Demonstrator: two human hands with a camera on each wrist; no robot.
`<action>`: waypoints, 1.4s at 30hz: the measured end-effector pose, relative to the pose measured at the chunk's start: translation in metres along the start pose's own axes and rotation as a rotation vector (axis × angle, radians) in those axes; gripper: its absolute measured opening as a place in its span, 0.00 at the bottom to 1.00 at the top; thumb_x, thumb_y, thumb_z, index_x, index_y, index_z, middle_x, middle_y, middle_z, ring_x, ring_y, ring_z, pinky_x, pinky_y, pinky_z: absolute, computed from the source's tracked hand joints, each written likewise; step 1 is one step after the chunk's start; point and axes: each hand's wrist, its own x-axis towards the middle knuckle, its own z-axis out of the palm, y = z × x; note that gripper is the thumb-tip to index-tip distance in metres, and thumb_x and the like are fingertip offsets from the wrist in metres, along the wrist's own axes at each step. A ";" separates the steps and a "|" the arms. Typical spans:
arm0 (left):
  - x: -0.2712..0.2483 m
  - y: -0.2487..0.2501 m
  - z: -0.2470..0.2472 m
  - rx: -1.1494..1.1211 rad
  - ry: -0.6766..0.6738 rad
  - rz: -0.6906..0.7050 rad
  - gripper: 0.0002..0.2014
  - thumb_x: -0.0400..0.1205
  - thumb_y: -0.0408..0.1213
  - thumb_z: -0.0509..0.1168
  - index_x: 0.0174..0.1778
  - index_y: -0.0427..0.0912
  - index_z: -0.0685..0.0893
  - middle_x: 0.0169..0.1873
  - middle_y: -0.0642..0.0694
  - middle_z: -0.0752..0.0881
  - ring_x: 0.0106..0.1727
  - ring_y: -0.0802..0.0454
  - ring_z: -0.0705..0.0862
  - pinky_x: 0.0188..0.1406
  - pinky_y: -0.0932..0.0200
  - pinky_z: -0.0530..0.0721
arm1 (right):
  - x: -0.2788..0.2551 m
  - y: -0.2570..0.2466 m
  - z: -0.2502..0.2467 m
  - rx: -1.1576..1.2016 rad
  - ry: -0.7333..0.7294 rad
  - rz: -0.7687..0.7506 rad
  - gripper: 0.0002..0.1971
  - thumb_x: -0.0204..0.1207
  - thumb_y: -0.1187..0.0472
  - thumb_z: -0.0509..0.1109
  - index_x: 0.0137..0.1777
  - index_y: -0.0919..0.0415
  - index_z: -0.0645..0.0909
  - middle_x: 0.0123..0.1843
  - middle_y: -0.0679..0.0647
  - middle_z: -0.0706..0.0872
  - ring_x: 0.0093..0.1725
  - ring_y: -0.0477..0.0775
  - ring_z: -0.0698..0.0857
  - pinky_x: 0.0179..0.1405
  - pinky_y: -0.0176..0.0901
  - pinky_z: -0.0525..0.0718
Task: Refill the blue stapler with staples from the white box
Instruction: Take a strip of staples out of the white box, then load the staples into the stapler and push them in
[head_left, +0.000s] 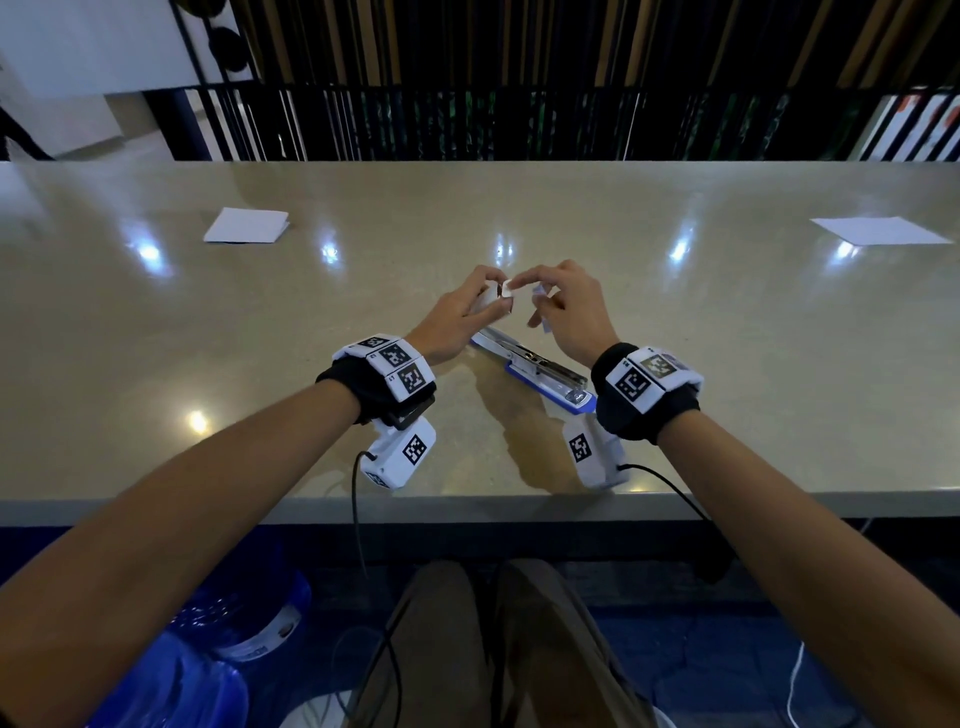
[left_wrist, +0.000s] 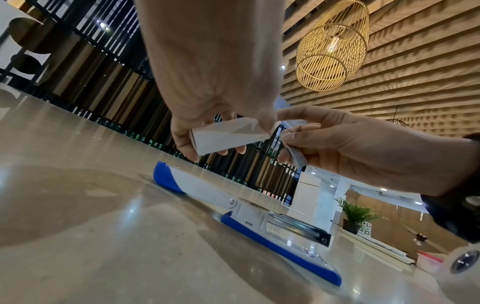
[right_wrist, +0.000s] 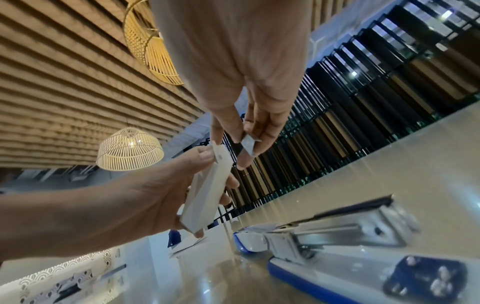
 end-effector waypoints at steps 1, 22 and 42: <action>0.000 0.000 -0.001 0.008 -0.010 0.004 0.16 0.84 0.47 0.58 0.66 0.46 0.70 0.46 0.48 0.81 0.40 0.56 0.79 0.40 0.66 0.74 | 0.000 0.001 0.000 -0.027 -0.002 -0.012 0.15 0.80 0.74 0.60 0.54 0.60 0.87 0.48 0.56 0.72 0.38 0.63 0.89 0.31 0.22 0.81; 0.001 0.003 0.000 0.039 0.035 0.076 0.17 0.85 0.46 0.57 0.66 0.42 0.68 0.41 0.41 0.80 0.44 0.41 0.80 0.47 0.56 0.74 | -0.004 -0.001 0.006 0.025 -0.113 0.048 0.17 0.80 0.73 0.62 0.65 0.62 0.84 0.48 0.56 0.73 0.33 0.52 0.86 0.32 0.29 0.83; -0.011 -0.048 -0.032 0.840 -0.043 -0.429 0.27 0.78 0.41 0.68 0.69 0.37 0.67 0.60 0.33 0.81 0.58 0.34 0.83 0.55 0.43 0.80 | -0.008 0.024 -0.017 0.025 -0.087 0.284 0.19 0.64 0.75 0.78 0.48 0.61 0.75 0.42 0.61 0.82 0.43 0.65 0.87 0.40 0.47 0.87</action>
